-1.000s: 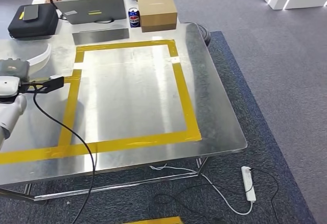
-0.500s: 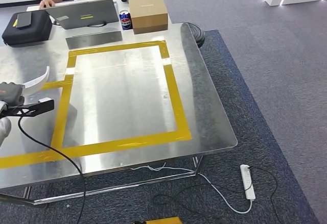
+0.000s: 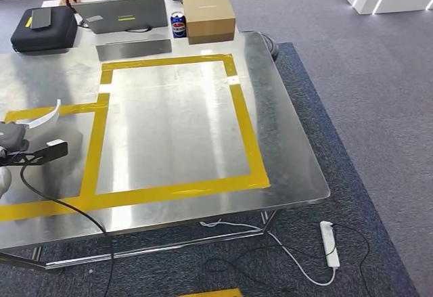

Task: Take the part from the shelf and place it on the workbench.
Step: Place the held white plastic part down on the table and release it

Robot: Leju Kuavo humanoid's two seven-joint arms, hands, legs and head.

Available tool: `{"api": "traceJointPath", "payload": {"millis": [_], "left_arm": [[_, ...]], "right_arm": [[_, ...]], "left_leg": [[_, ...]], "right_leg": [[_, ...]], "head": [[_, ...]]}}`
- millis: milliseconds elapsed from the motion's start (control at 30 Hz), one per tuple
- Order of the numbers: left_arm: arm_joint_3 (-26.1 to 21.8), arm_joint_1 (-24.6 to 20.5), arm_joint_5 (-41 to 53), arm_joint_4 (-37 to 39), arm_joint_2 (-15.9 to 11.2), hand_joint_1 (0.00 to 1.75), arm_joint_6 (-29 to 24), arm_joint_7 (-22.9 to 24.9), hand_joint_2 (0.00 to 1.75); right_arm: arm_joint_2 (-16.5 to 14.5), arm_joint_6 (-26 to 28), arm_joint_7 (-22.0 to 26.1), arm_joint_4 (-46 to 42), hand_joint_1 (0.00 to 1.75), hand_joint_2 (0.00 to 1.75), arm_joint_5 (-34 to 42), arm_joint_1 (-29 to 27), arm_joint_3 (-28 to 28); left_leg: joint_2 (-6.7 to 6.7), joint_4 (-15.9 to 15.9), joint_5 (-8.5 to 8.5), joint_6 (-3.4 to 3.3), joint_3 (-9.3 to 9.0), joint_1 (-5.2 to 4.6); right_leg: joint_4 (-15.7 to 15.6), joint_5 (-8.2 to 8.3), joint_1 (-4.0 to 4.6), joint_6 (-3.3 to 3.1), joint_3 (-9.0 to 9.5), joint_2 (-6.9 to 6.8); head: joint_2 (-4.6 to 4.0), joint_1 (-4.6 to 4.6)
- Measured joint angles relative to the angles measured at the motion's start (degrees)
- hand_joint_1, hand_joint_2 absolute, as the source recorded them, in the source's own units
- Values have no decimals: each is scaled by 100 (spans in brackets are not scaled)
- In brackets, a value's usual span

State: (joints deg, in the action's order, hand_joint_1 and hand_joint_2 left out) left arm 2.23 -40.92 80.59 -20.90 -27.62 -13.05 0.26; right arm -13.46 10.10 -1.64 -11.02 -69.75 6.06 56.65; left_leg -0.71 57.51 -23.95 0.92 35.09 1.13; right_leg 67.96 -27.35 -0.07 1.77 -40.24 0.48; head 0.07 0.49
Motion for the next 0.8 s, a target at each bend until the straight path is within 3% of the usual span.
{"api": "traceJointPath", "payload": {"millis": [67, 133, 167, 233, 300, 367, 400, 433, 467, 533, 600, 733, 800], "left_arm": [[-5, -2, -7, 0, -7, 87, -1, -1, 175], [-27, -1, -36, 0, -21, 0, -6, -18, 175], [-45, 1, -70, 0, -27, 0, -12, -44, 175], [-100, 20, -160, 0, -48, 0, -54, -142, 87], [-179, 48, -266, 0, -73, 0, -135, -299, 0], [-261, 103, -364, 0, -86, 0, -208, -480, 0], [-301, 143, -433, 0, -85, 0, -226, -583, 0], [-342, 180, -521, 0, -78, 0, -238, -697, 0], [-393, 204, -645, -1, -67, 0, -244, -832, 0], [-553, 218, -988, -4, -14, 0, -233, -1179, 0], [-753, 243, -1335, -35, 73, 0, -207, -1563, 0], [-895, 361, -1420, -162, 201, 0, -439, -1832, 0], [-896, 364, -1414, -229, 233, 0, -503, -1832, 0]], "right_arm": [[0, 0, 0, 0, 0, 0, -1, 15, 0], [1, 0, -2, 0, 0, 0, -2, 22, 0], [1, 0, -3, 0, 0, 0, -4, 20, 0], [2, 0, -5, 0, 0, 0, -11, 22, -2], [2, 0, 3, 0, 0, 0, -20, 34, -5], [2, 1, 10, 0, 0, 0, -26, 37, -8], [2, 1, 11, 0, 0, 0, -27, 35, -9], [2, 2, 13, 0, 0, 0, -25, 33, -9], [2, 2, 16, 0, 0, 0, -19, 31, -9], [5, 2, 33, -1, 0, 0, 3, 32, -9], [11, 0, 59, -3, 0, 0, 23, 34, -9], [15, -6, 79, -4, 0, 0, 32, 5, -8], [15, -9, 80, -4, 0, 0, 33, -8, -8]], "left_leg": [[-2, 2, -5, 28, 0, -23], [-2, -11, 5, 85, 6, -26], [-1, -29, 15, 123, 0, -15], [5, 4, -34, 188, 14, 3], [11, 408, -295, 229, 202, 5], [12, 1138, -636, 256, 563, 4], [13, 1400, -707, 268, 698, 8], [14, 1478, -673, 276, 744, 16], [17, 1345, -540, 284, 682, 27], [37, 659, -183, 312, 320, 53], [33, 113, -31, 272, 22, 57], [20, 10, -40, 93, -27, 34], [28, 7, -30, 24, -29, 43]], "right_leg": [[-673, 231, 27, -53, 356, -4], [-845, 248, 53, -72, 442, -4], [-861, 264, 59, -91, 437, 0], [-914, 299, 46, -154, 459, 4], [-961, 326, 24, -205, 484, 2], [-965, 324, 23, -226, 485, 1], [-964, 322, 22, -228, 485, 1], [-963, 321, 21, -226, 485, 1], [-959, 318, 18, -221, 488, 2], [-936, 299, 17, -176, 489, 3], [-890, 270, 39, -108, 473, 5], [-844, 227, 35, -11, 439, 4], [-439, -19, 27, 45, 253, -5]], "head": [[0, -4], [0, -8], [0, -8], [0, -12], [0, -21], [0, -23], [0, -22], [0, -23], [0, -23], [0, -27], [0, -24], [0, -9], [0, 12]]}}
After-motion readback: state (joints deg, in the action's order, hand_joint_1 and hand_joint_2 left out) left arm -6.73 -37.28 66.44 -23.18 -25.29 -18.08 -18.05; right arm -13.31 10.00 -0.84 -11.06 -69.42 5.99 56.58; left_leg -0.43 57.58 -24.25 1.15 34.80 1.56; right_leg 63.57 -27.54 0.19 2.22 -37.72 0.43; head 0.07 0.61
